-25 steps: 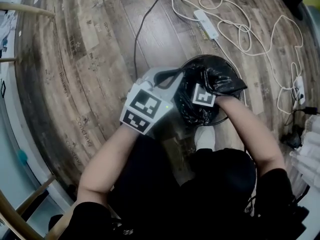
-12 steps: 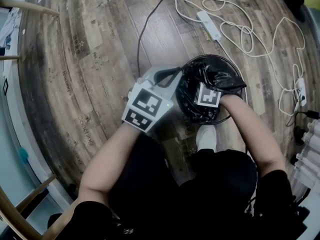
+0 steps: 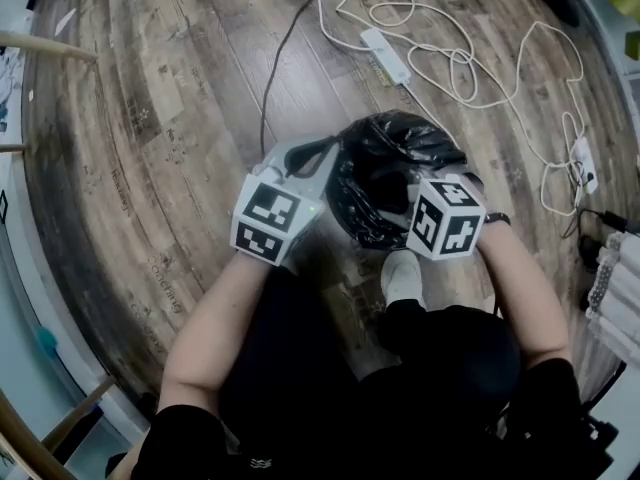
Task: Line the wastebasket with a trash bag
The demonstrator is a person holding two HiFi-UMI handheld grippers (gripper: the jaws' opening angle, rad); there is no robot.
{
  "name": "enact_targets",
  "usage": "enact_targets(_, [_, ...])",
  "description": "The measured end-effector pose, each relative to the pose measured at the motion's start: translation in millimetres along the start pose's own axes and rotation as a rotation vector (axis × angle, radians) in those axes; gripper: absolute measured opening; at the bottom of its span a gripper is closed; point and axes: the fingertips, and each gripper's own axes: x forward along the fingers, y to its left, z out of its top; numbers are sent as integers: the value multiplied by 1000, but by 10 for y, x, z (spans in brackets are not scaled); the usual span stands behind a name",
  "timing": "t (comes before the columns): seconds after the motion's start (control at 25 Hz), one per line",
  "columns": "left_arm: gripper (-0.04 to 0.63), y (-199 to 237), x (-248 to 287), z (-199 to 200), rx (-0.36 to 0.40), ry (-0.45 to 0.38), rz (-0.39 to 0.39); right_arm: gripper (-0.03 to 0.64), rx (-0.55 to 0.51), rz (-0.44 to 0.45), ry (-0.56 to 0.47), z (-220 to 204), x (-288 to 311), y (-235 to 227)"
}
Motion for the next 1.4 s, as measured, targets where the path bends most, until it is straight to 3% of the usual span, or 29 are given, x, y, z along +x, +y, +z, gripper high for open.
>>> enact_targets(0.12, [8,-5,50,-9,-16,-12,2,152,12,-21,-141,210,-594,180])
enact_targets(0.2, [8,27,58,5,-22,-23,12,152,27,-83,-221,298,-1018,165])
enact_targets(0.36, [8,70,57,63,-14,-45,31,152,102,-351,-270,131,-1565,-159])
enact_targets(0.44, [8,53,76,84,3,-44,34,152,172,-429,-264,8,-1568,-282])
enact_targets(0.56, [8,-2,127,110,32,-30,32,225,243,-429,-212,-120,-1271,-338])
enact_targets(0.68, [8,-53,147,129,54,-23,30,222,240,-458,-169,-215,-1009,-439])
enact_targets(0.72, [8,-66,145,127,60,-20,29,185,239,-475,-180,-231,-1001,-484])
enact_targets(0.76, [8,-71,146,118,68,-14,29,81,252,-497,-204,-250,-1039,-545])
enact_targets(0.8, [8,-64,153,103,77,-4,30,25,280,-521,-230,-282,-1105,-623])
enact_targets(0.88, [8,-16,184,61,89,19,31,8,351,-543,-266,-379,-1228,-801])
enact_targets(1.08, [8,101,297,7,101,55,17,8,441,-502,-299,-567,-1172,-1252])
enact_targets(1.2, [8,241,330,1,59,64,17,8,483,-463,-277,-691,-1003,-1459])
enact_targets(1.4, [8,359,462,-181,-99,113,-43,6,527,-391,-259,-908,-739,-1617])
